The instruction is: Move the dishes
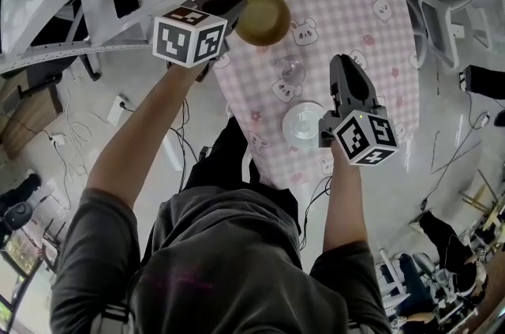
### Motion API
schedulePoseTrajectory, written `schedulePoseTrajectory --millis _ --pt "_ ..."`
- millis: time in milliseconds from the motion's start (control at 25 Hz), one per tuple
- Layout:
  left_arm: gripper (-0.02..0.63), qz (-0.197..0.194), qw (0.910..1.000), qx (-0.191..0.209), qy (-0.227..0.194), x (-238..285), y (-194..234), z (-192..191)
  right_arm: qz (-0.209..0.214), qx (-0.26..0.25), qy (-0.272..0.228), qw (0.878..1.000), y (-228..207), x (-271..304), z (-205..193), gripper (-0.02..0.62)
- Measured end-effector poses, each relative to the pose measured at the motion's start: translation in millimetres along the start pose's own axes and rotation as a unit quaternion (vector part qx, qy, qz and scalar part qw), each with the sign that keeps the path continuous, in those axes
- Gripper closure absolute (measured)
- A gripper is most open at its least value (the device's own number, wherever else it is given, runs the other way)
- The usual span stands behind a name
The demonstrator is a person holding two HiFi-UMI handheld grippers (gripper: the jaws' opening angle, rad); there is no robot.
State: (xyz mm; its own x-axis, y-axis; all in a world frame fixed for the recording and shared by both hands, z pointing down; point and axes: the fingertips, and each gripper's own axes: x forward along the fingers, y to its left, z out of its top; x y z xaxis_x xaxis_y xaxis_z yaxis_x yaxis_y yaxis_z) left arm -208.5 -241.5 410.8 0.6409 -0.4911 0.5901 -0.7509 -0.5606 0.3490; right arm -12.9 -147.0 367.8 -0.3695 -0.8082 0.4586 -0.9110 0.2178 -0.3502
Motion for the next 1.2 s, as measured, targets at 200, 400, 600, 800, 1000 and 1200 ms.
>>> schedulePoseTrajectory --millis 200,400,600,800,1000,1200 --pt "0.591 -0.008 0.9997 0.012 -0.021 -28.3 -32.4 17.5 0.01 -0.005 -0.012 1.0 10.2 -20.0 9.4 0.535" --pt "0.591 -0.017 0.9992 0.018 -0.03 -44.2 -69.9 20.5 0.011 0.003 -0.023 1.0 6.9 -44.5 7.8 0.535" --pt "0.591 -0.035 0.9985 0.026 -0.032 -48.3 -113.5 20.0 0.009 0.009 -0.033 0.999 -1.7 -71.7 5.8 0.535" --pt "0.591 -0.061 0.9971 0.04 -0.023 -41.7 -159.9 13.4 -0.004 0.017 -0.045 0.999 -17.7 -100.7 5.0 0.535" --pt "0.591 -0.082 0.9951 0.055 -0.007 -29.2 -201.8 -2.9 -0.017 0.03 -0.052 0.998 -38.0 -126.9 -6.8 0.535" --pt "0.591 -0.102 0.9927 0.061 0.017 -12.3 -240.3 -29.1 -0.031 0.044 -0.053 0.997 -60.3 -152.8 -23.3 0.535"
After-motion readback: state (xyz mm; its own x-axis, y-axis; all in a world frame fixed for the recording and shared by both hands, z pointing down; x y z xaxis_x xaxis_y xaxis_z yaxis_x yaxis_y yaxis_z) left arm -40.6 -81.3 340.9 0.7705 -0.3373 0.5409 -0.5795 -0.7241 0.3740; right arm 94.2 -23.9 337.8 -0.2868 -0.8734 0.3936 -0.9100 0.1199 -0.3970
